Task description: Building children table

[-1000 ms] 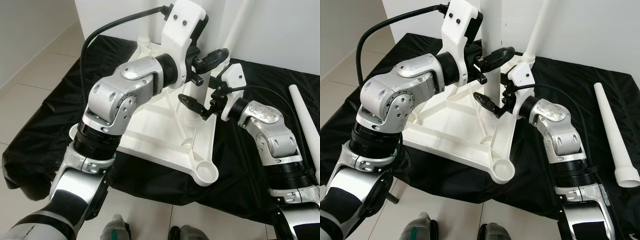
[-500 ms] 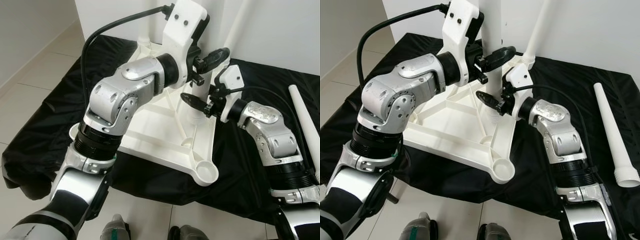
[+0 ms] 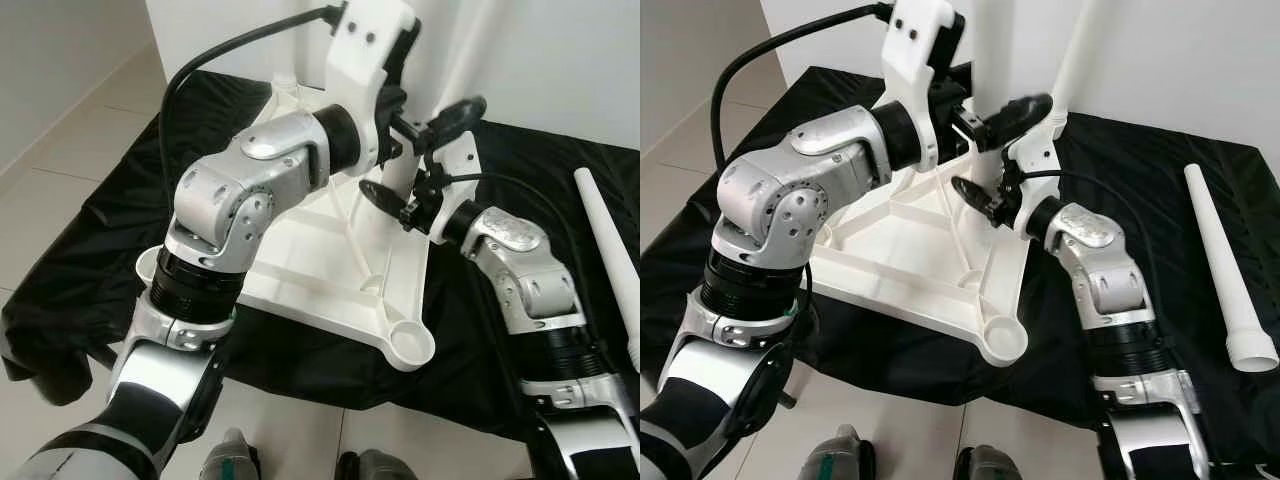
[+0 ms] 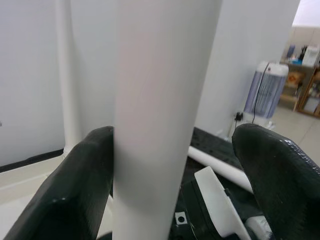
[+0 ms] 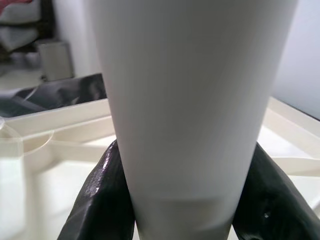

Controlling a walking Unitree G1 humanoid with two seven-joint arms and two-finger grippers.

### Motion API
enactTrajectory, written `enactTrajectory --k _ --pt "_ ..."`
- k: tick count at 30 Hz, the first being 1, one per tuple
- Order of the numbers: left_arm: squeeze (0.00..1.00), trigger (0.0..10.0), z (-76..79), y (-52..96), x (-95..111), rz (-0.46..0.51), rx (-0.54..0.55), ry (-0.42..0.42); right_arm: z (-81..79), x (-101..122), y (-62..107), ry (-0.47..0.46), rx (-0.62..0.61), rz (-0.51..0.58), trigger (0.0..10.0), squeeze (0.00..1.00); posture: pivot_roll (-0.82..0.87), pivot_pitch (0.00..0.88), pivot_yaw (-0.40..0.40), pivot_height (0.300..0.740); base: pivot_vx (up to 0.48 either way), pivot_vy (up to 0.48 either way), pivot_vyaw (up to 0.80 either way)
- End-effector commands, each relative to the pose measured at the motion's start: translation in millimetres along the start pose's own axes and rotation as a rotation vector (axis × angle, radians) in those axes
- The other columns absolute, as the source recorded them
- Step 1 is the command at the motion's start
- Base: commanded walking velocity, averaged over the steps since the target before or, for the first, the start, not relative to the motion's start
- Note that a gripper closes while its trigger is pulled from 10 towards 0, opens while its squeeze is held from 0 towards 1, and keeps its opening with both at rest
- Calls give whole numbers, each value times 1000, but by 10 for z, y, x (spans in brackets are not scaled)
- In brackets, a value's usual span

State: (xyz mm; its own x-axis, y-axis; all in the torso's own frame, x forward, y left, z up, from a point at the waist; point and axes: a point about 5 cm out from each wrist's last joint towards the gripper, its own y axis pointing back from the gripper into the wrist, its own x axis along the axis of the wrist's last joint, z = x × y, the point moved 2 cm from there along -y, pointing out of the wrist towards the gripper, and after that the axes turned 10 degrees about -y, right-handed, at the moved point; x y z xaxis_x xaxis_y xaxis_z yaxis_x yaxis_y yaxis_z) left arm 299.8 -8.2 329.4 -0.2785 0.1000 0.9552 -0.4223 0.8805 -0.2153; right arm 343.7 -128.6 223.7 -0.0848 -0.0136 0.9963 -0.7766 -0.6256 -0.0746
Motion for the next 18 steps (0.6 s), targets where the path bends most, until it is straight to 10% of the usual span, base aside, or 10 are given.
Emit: enactTrajectory --k 1,10,18 --pt "0 10000 -1 13 15 14 3 58 128 -32 45 -53 -96 18 10000 0 -2 32 -41 740 0 0 0" --pt "0 10000 -430 195 -176 -28 288 176 461 -59 192 -216 -410 128 10000 0 0 38 -34 740 0 0 0" --pt "0 10000 -463 387 -425 -102 356 135 527 -14 306 -195 -478 189 10000 0 7 35 -43 740 0 0 0"
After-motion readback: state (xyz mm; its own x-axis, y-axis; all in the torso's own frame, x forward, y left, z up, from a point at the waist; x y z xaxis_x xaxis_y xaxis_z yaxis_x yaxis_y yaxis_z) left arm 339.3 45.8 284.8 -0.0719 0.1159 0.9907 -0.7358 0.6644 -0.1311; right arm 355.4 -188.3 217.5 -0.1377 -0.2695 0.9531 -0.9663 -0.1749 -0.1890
